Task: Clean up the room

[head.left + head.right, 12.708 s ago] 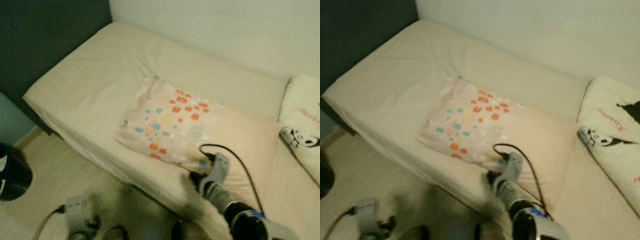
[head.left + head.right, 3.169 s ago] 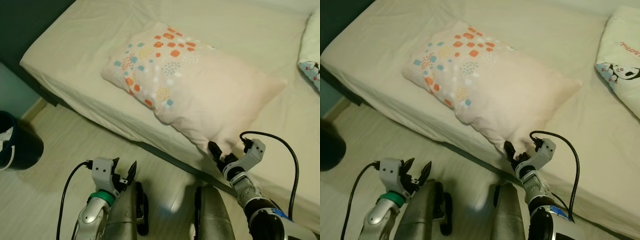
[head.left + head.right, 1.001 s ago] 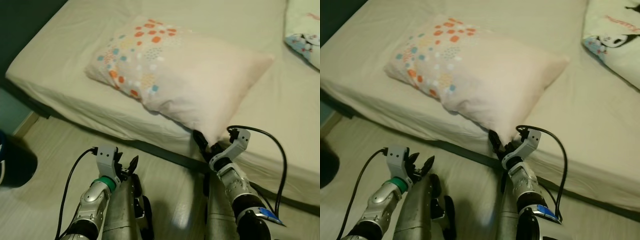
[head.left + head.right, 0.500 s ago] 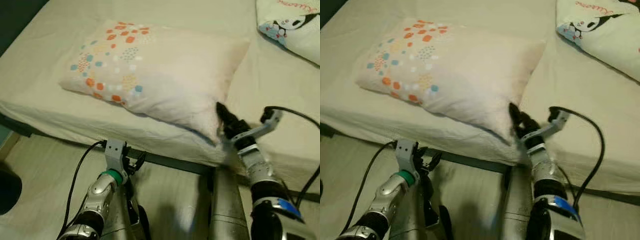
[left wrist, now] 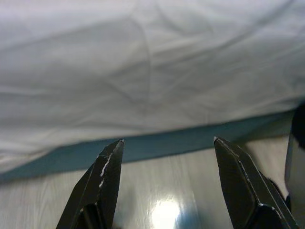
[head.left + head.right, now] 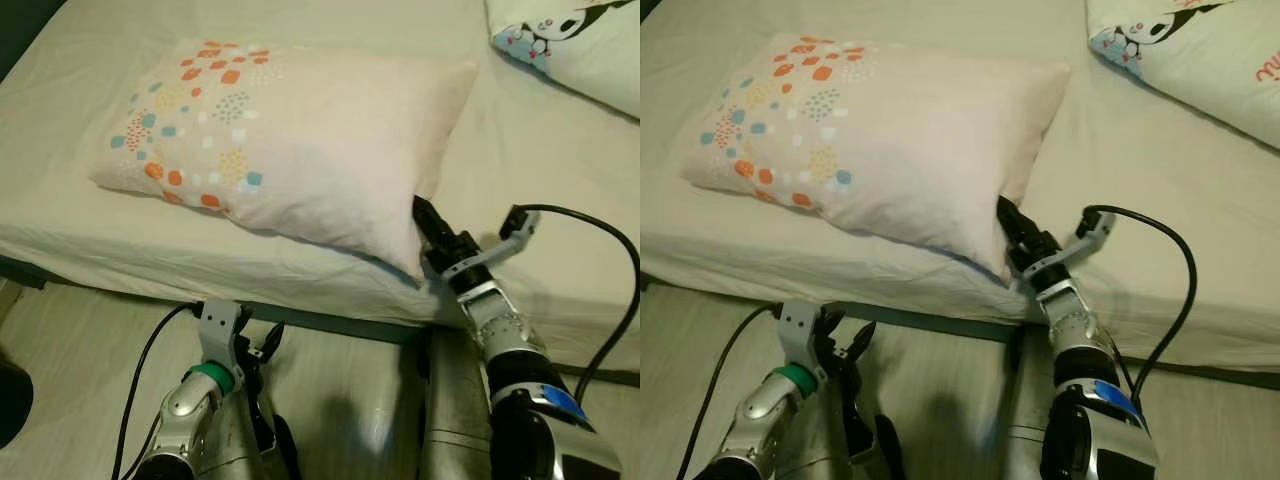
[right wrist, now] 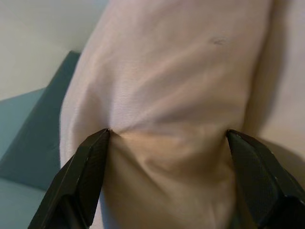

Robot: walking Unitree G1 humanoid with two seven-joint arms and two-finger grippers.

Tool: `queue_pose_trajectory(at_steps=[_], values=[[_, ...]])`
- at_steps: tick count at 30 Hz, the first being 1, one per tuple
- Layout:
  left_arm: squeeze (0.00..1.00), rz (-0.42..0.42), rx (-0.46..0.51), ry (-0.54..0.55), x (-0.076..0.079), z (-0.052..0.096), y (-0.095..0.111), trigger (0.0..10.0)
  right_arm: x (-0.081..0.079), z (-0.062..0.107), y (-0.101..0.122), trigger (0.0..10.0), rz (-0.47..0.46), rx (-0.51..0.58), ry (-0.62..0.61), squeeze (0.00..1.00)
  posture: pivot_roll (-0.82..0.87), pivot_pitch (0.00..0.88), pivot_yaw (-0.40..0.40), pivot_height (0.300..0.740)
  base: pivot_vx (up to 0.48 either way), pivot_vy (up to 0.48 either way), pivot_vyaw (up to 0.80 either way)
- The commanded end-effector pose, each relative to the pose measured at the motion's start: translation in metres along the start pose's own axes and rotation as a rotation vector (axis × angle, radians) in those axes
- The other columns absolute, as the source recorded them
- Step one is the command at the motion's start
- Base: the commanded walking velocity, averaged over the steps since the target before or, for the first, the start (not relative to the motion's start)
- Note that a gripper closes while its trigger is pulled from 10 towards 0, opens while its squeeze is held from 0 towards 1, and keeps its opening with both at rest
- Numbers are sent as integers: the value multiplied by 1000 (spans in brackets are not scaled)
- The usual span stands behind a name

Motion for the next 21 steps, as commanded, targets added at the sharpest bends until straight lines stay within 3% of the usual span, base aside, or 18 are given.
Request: queue_pose_trajectory(at_steps=[1,7,13,15,16,21], values=[[0,-10,-29,7,-2,8,-8,10000,-2,-1,-11,10000,-28,-38,15,0,-54,207,261,431,0,0,0],[0,-3,-27,29,-3,17,-11,10000,-4,-14,-4,10000,16,-56,-29,0,-21,232,239,421,0,0,0],[0,-6,-30,36,-2,24,-14,10000,-12,-23,-1,10000,-18,-74,30,0,-8,240,239,421,0,0,0],[0,-9,-31,37,-2,27,-14,10000,-17,-26,-3,10000,-31,-101,78,0,3,242,235,421,0,0,0],[0,-14,-33,45,-4,31,-15,10000,-26,-33,-11,10000,-64,-175,145,0,16,243,231,421,0,0,0],[0,-20,-34,52,-5,35,-14,10000,-30,-36,-18,10000,-80,-239,158,0,27,244,228,421,0,0,0]])
Point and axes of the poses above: a point about 5 cm out from each wrist's last joint towards the gripper, its own z axis pointing back from the gripper into the wrist, its own y axis along the axis of the wrist's last joint, x = y × z, the point moved 1 cm from there along -z, pointing out of the wrist towards the gripper, and after that the axes turned 3 degrees about -z, right-handed, at the moved point
